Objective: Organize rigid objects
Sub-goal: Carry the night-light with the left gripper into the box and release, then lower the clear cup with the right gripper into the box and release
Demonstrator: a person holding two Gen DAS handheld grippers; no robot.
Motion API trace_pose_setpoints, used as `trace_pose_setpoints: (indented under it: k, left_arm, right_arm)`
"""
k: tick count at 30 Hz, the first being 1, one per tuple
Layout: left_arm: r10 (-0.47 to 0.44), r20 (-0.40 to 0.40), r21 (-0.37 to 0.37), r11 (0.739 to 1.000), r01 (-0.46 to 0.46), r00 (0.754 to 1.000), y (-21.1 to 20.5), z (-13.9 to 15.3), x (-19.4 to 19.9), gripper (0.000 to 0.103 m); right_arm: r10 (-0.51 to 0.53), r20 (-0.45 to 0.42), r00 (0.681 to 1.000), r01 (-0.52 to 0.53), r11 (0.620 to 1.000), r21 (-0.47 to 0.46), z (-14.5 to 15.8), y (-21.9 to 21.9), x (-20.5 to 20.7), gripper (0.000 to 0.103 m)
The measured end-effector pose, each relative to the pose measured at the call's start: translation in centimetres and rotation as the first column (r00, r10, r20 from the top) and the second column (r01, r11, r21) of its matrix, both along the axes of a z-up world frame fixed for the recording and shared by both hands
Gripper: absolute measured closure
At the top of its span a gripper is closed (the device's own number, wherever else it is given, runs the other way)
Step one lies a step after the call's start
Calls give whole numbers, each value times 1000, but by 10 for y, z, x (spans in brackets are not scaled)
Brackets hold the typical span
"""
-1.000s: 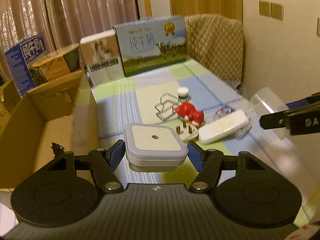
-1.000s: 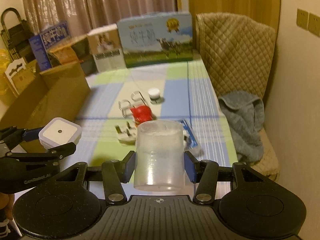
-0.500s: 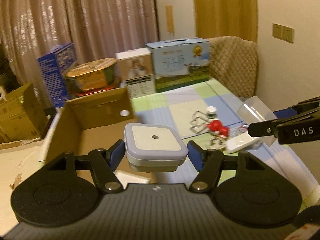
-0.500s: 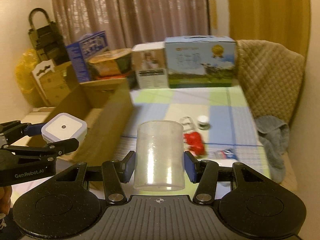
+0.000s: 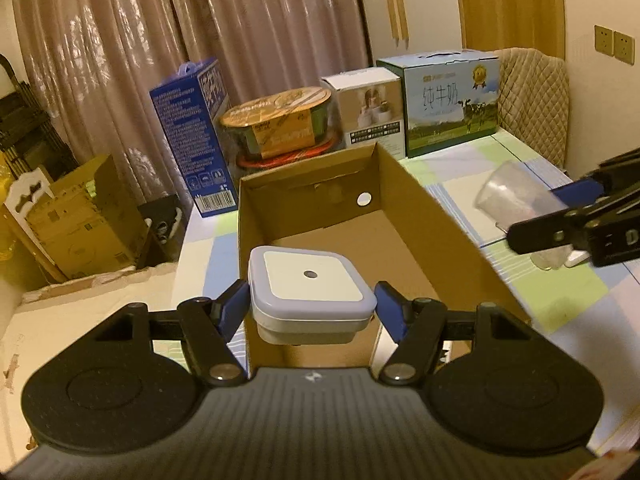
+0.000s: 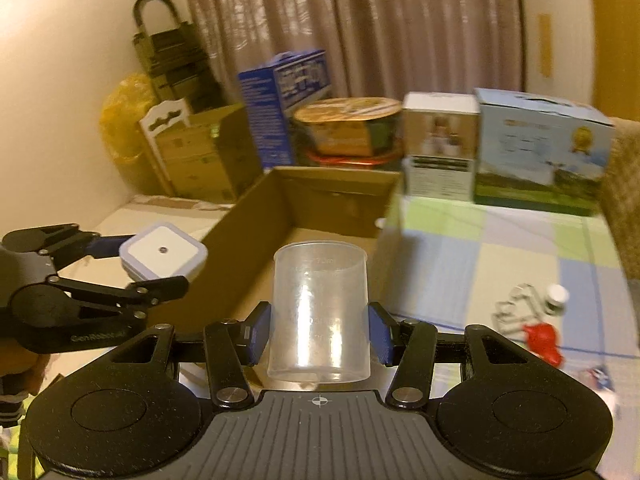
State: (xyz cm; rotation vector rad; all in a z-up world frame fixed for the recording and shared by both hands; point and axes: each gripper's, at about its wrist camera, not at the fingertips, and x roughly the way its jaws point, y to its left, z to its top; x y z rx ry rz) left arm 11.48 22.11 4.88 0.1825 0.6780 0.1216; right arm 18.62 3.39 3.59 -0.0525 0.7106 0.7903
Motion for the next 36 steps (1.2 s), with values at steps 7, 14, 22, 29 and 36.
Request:
trace_pose_setpoints:
  k: [7, 14, 22, 29, 36]
  left_arm:
    - [-42, -47, -1, 999, 42, 998, 14, -20, 19, 39]
    - [-80, -80, -3, 997, 80, 994, 21, -36, 35, 39]
    - [-107, -104, 15, 994, 109, 989, 20, -46, 44, 38]
    - [-76, -74, 29, 996, 79, 994, 25, -38, 40, 28]
    - [-33, -41, 6, 999, 33, 999, 35, -21, 26, 28]
  right_arm:
    - [8, -62, 998, -9, 1000, -19, -23, 36, 27, 55]
    - [3, -88, 996, -6, 999, -37, -40, 50, 43, 55]
    - [-2, -96, 995, -2, 999, -46, -47, 52, 45, 55]
    - [-6, -99, 995, 2, 999, -45, -45, 50, 44, 55]
    - [-8, -106, 994, 4, 999, -37, -42, 50, 40, 55]
